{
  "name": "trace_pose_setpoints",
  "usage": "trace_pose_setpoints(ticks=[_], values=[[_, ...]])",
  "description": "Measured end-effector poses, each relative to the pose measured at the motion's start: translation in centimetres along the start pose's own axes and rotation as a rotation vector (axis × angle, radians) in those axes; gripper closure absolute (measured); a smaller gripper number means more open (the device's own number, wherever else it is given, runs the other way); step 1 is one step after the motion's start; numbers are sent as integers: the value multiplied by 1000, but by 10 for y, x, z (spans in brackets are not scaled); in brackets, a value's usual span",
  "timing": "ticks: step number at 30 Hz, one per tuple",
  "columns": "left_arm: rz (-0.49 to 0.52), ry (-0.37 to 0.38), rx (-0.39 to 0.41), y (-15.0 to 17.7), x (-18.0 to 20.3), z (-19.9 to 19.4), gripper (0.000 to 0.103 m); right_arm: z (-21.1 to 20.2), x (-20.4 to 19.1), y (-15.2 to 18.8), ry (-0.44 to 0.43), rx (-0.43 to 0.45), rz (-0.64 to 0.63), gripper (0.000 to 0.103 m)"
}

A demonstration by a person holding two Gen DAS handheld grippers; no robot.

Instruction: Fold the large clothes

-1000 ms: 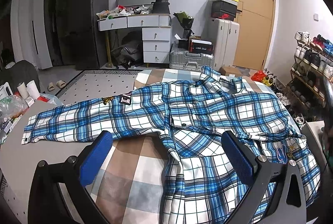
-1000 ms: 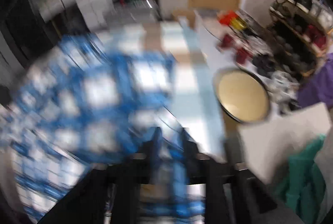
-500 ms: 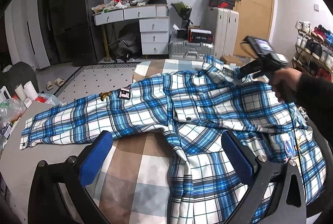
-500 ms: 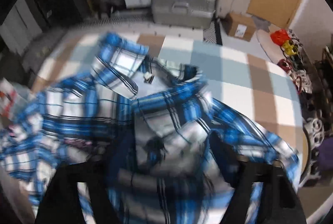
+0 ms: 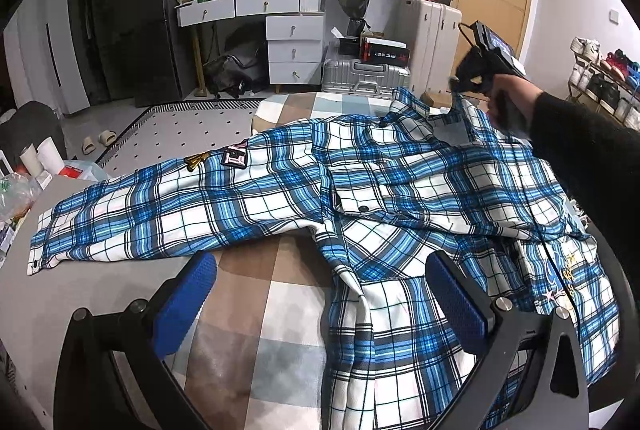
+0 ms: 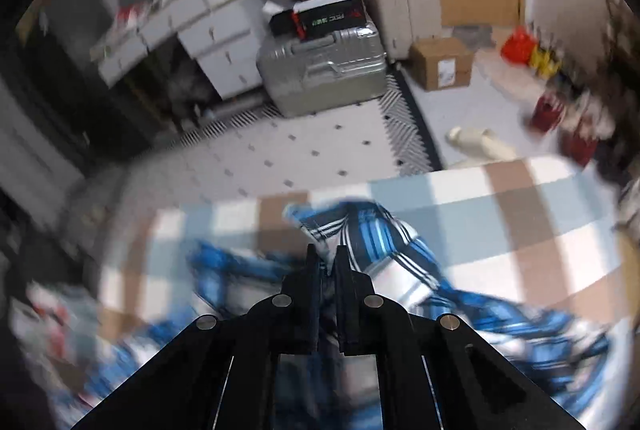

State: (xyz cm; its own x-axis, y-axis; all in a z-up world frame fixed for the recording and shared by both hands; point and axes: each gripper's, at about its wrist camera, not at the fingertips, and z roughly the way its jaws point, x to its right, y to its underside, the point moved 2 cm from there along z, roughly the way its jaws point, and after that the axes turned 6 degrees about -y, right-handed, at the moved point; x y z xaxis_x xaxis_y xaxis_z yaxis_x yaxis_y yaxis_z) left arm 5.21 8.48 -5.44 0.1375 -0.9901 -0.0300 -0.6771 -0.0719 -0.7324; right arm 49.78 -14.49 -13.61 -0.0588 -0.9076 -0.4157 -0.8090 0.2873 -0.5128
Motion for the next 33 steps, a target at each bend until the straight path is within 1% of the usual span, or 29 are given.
trace_pose_setpoints(ticks=[2, 3, 4, 5, 6, 7, 8, 9, 10, 11, 12, 13, 14, 15, 16, 19, 20, 21, 22, 24, 25, 26, 27, 28, 29, 30, 31, 32, 33], values=[[14, -4, 6, 1, 2, -1, 1, 16, 3, 1, -58, -16, 62, 95], [20, -6, 9, 1, 2, -2, 1, 22, 5, 5, -53, -37, 79, 93], [28, -7, 14, 2, 3, -3, 1, 27, 7, 10, -51, -73, 97, 88], [31, -7, 16, 2, 3, -3, 1, 35, 10, 18, -94, -126, 116, 81], [30, -6, 17, 0, 2, -4, 1, 39, 11, 23, -133, -160, 128, 63], [26, -2, 18, 0, 2, -5, 1, 37, 12, 28, -175, -185, 134, 56], [19, 5, 19, -1, 1, -6, 1, 27, 9, 33, -220, -177, 101, 56], [14, 9, 20, -1, 1, -6, 1, 16, 7, 34, -240, -161, 54, 55], [12, 13, 21, -2, 1, -8, 1, 4, 4, 37, -257, -143, -9, 48], [13, 14, 22, -1, 1, -9, 1, -12, 4, 39, -259, -120, -66, 46], [15, 15, 27, -1, 2, -10, 1, -31, 7, 42, -254, -89, -101, 39], [17, 14, 30, -1, 2, -11, 1, -47, 12, 46, -251, -81, -132, 34], [21, 12, 35, 0, 3, -12, 1, -55, 17, 49, -232, -82, -146, 35], [22, 11, 37, -1, 4, -12, 1, -70, 25, 56, -191, -75, -162, 34], [24, 12, 39, -1, 4, -12, 1, -84, 32, 67, -133, -76, -214, 35], [22, 8, 44, -1, 7, -13, 1, -109, 48, 98, -1, -85, -332, 35], [22, 8, 44, -1, 8, -12, 1, -117, 59, 113, 71, -99, -354, 35], [23, 8, 44, -1, 9, -12, 1, -124, 67, 125, 106, -105, -357, 35], [26, 6, 46, 0, 11, -11, 1, -129, 75, 135, 99, -105, -347, 39], [33, -2, 51, 0, 15, -11, 1, -145, 100, 154, 86, -96, -318, 40], [37, -7, 55, 1, 18, -12, 1, -142, 106, 160, 88, -104, -315, 40], [42, -11, 58, 1, 21, -11, 1, -133, 114, 168, 101, -136, -309, 43], [46, -15, 56, 1, 24, -10, 1, -123, 119, 172, 116, -168, -296, 52], [51, -15, 52, 1, 27, -9, 1, -114, 125, 175, 116, -204, -277, 57], [56, -17, 51, 2, 31, -8, 1, -103, 130, 180, 104, -243, -256, 59], [58, -23, 53, 3, 33, -8, 1, -108, 127, 180, 98, -183, -276, 58], [63, -28, 54, 3, 36, -7, 1, -106, 128, 179, 97, -204, -261, 58], [68, -33, 54, 3, 37, -6, 1, -108, 124, 176, 91, -199, -257, 59], [70, -37, 54, 3, 38, -6, 1, -110, 123, 172, 56, -226, -240, 66]])
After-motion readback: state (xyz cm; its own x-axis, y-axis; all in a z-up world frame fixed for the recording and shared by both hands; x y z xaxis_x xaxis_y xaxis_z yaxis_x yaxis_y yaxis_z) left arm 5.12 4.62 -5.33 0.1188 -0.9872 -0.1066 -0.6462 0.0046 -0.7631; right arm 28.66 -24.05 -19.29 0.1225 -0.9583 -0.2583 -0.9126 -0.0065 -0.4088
